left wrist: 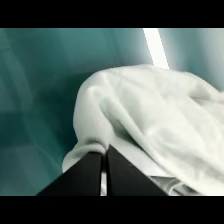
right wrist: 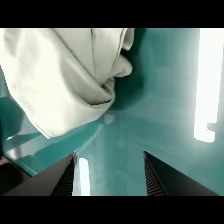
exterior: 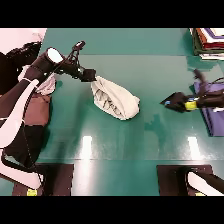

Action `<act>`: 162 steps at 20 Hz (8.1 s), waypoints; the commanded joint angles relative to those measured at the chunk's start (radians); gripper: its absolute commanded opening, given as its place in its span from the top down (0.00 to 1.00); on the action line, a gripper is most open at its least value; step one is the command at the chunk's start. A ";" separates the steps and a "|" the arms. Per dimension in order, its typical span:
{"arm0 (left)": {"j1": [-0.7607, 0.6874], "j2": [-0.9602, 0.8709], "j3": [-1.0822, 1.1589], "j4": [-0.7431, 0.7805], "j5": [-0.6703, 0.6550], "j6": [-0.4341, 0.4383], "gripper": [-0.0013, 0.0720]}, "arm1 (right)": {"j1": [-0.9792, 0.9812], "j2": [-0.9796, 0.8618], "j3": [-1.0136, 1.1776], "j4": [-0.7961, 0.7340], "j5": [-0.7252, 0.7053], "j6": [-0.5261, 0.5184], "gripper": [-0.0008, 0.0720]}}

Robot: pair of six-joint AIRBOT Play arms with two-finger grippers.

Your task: Fold the shirts.

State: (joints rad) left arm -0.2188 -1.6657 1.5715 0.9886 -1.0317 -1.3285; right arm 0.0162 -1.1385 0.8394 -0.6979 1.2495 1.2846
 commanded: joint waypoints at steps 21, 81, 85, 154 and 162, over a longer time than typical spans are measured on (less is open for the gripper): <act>0.008 0.258 0.011 0.195 0.009 0.002 0.95 | 0.285 -0.229 0.389 -0.020 -0.172 -0.117 0.97; 0.049 0.071 -0.300 -0.028 0.088 0.026 0.64 | 0.349 -0.315 0.631 -0.446 0.194 0.114 0.97; 0.051 0.087 -0.283 -0.023 0.121 0.016 0.95 | 0.338 -0.315 0.631 -0.454 0.195 0.114 0.96; 0.053 0.033 -0.148 0.218 0.174 -0.047 0.94 | 0.013 -0.483 0.623 -0.427 -0.111 0.114 0.97; 0.129 -0.007 0.102 0.258 -0.133 -0.062 0.30 | -0.035 -0.500 0.760 -0.422 0.078 0.085 0.40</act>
State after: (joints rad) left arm -0.1333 -1.6604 1.5890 1.2316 -0.9878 -1.3861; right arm 0.0044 -1.6611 1.5837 -1.1149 1.2507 1.4006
